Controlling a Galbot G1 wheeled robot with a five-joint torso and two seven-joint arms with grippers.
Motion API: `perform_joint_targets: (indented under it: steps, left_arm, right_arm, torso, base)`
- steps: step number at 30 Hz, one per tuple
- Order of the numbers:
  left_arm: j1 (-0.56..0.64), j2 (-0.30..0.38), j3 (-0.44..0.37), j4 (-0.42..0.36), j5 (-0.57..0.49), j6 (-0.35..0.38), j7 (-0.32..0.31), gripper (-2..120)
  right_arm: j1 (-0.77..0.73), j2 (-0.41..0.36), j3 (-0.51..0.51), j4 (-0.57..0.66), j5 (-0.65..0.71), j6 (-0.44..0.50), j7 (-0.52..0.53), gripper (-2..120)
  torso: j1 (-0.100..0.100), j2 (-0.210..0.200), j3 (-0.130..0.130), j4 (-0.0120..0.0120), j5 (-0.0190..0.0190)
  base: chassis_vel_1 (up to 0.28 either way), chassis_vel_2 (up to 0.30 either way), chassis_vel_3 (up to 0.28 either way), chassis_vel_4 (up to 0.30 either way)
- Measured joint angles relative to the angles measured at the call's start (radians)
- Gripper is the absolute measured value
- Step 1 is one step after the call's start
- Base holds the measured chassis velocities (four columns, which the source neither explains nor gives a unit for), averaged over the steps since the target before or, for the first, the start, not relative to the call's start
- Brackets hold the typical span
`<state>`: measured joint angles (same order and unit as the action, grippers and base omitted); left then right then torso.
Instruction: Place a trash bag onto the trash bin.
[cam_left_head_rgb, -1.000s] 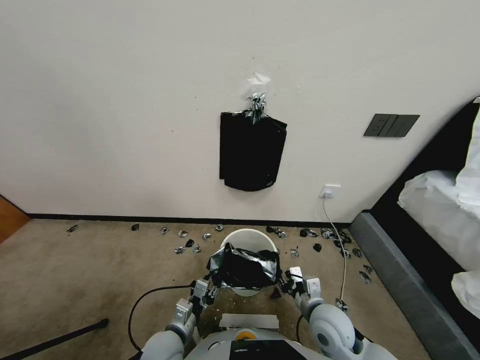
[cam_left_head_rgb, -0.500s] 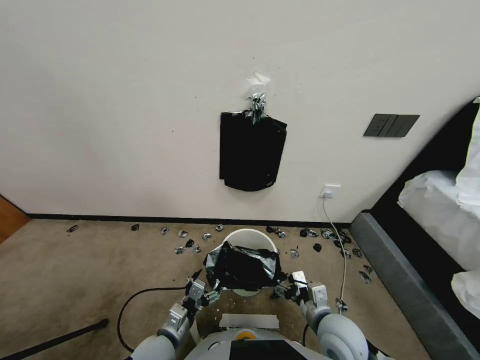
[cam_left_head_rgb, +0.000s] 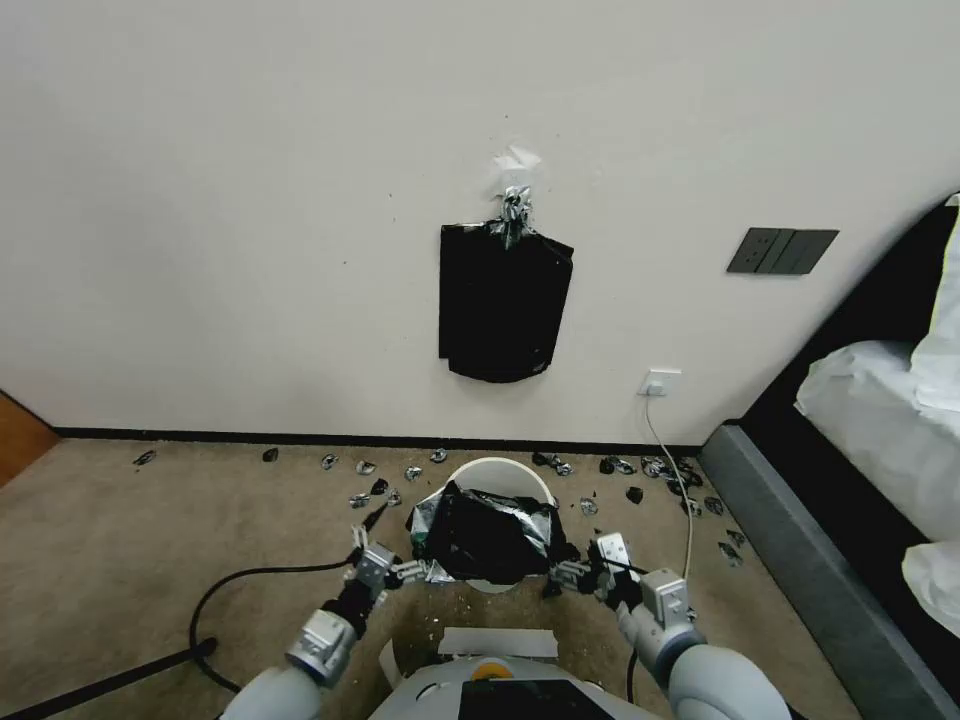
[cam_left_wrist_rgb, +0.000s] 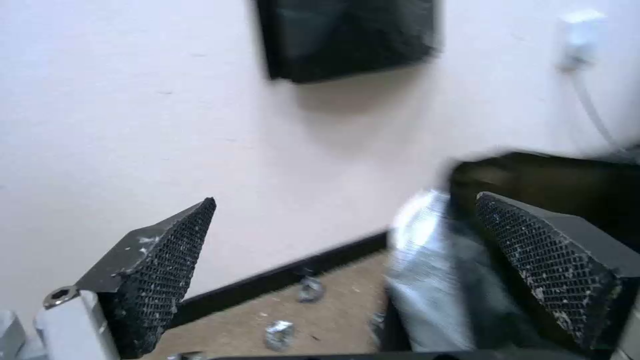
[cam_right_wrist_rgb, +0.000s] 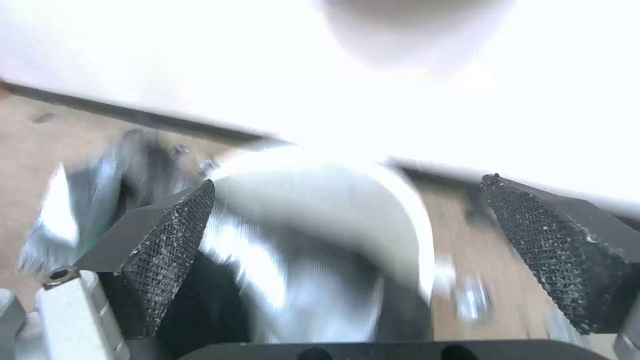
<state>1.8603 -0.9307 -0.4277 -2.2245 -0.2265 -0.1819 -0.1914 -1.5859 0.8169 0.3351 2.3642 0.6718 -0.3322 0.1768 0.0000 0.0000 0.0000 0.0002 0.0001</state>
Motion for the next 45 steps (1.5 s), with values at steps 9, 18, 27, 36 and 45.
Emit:
perform_joint_targets:
  steps: [9,18,27,36,45]
  left_arm:
    - [0.03,-0.093,-0.091,-0.017,0.042,0.035,0.136,100]
    - [0.054,-0.096,-0.076,-0.006,0.073,0.008,0.153,100]
    - [0.089,-0.096,-0.101,-0.035,0.101,0.002,0.161,100]
    - [0.089,-0.092,-0.117,-0.046,0.1,0.003,0.161,100]
    - [0.051,-0.092,-0.112,-0.05,0.081,0.022,0.157,100]
  right_arm:
    - [0.398,-0.019,-0.093,-0.282,0.057,-0.201,-0.265,100]
    - [0.698,-0.084,-0.35,-0.506,0.093,-0.267,-0.407,100]
    - [0.958,-0.031,-0.586,-0.7,0.096,-0.248,-0.475,100]
    - [1.007,-0.002,-0.658,-0.768,0.069,-0.232,-0.506,89]
    - [1.033,0.008,-0.707,-0.799,0.055,-0.221,-0.517,59]
  torso:
    - [0.0,0.0,0.0,0.0007,0.0002]
    - [0.0,0.0,0.0,0.0005,0.0]
    - [0.0,0.0,0.0,-0.0003,-0.0005]
    - [0.0,0.0,0.0,-0.0004,-0.0002]
    - [0.0,0.0,0.0,-0.0004,-0.0002]
  base:
    - [0.0,0.0,0.0,0.0]
    - [0.0,0.0,0.0,0.0]
    - [0.0,0.0,0.0,0.0]
    - [0.0,0.0,0.0,0.0]
    - [0.0,0.0,0.0,0.0]
